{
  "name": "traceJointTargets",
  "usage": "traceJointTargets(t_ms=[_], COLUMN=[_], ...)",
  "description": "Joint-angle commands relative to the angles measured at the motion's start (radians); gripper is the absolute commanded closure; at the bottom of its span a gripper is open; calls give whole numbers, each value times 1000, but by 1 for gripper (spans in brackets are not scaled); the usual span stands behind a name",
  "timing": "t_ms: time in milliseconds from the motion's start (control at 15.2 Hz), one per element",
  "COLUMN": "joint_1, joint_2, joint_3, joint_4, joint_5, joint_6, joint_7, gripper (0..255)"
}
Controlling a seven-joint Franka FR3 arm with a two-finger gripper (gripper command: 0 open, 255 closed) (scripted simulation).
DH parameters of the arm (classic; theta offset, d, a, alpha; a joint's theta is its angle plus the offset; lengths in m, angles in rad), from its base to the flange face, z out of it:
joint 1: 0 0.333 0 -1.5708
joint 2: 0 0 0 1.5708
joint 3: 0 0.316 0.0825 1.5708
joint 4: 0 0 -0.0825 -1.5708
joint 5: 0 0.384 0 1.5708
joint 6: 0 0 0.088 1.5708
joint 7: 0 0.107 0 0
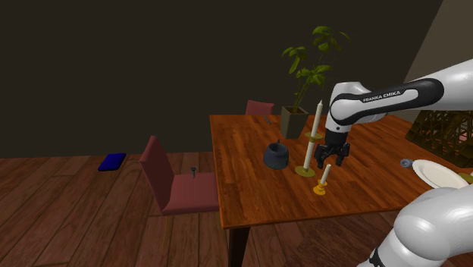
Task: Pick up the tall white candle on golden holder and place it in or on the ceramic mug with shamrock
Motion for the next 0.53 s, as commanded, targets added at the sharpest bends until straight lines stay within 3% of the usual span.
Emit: traceJointTargets(t_ms=[0, 264, 330, 462], joint_1=[0, 0, 0, 0], joint_2=[3, 3, 3, 3], joint_3=[-1, -1, -1, -1], joint_4=[-1, -1, -1, -1], joint_5=[0, 0, 0, 0], joint_6=[4, 4, 4, 4], joint_7=[0, 0, 0, 0], gripper=[0, 0, 255, 255])
